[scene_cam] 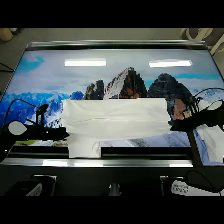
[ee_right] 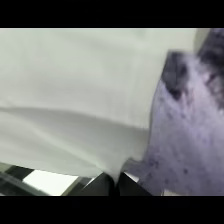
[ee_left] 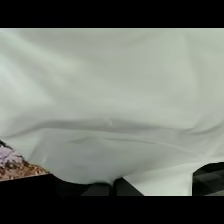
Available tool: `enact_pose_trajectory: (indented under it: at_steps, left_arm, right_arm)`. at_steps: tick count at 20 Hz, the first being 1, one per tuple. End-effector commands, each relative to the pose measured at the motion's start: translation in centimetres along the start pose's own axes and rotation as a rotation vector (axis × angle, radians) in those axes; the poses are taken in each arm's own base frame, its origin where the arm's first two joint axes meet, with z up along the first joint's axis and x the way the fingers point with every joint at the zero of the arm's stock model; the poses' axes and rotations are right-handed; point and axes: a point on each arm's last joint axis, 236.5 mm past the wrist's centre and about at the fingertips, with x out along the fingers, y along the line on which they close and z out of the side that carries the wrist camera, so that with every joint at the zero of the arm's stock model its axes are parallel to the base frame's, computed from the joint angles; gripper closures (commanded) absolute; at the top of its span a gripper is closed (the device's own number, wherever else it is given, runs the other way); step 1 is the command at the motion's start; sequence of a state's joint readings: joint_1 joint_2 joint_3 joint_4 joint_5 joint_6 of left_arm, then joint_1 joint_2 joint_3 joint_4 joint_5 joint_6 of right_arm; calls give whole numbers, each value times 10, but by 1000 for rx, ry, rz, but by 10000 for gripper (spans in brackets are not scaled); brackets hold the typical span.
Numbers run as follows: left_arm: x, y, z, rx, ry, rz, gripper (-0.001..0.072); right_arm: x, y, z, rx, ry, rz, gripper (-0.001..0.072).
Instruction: Fold the shirts.
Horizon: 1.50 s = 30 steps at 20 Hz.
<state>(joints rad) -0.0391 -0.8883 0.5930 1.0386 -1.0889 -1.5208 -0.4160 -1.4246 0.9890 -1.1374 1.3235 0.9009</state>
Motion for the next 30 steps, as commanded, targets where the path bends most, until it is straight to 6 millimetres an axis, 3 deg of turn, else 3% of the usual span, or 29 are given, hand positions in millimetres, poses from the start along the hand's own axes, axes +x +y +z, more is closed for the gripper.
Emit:
enact_pose_trajectory:
  at_steps: [1,5,9,12,14,16,18,19,21,22,24,26,30]
  left_arm:
    - [-18,-1,42,-12,-94,3,682]
    - [-16,-3,94,28,-121,11,682]
    - [-7,-8,159,49,-135,9,681]
    - [13,-2,191,40,-121,12,681]
    - [35,8,195,10,-68,15,681]
    - [62,22,181,-41,24,22,681]
    - [74,31,168,-65,93,24,680]
    - [74,33,167,-71,99,22,649]
    - [62,30,172,-66,95,13,231]
    - [52,27,176,-52,89,7,150]
    - [29,17,186,-3,59,-5,157]
    - [7,3,195,28,8,-13,172]
    - [-23,-33,193,108,-61,-30,172]
  right_arm:
    - [-33,5,73,-57,-214,-69,697]
    - [-34,6,131,-138,-286,-177,697]
    - [-22,-6,161,-110,-283,-169,697]
    - [-14,-15,172,-101,-278,-166,696]
    - [3,-21,169,-83,-245,-153,695]
    - [24,-20,162,-82,-190,-129,693]
    - [35,-12,161,-127,-166,-121,685]
    - [34,-11,163,-135,-175,-122,609]
    - [19,-12,165,-140,-196,-125,293]
    - [6,-15,165,-155,-207,-130,177]
    - [-16,-31,162,-122,-233,-134,73]
    - [-23,-44,160,-53,-270,-88,39]
    - [0,-38,161,41,-271,68,23]
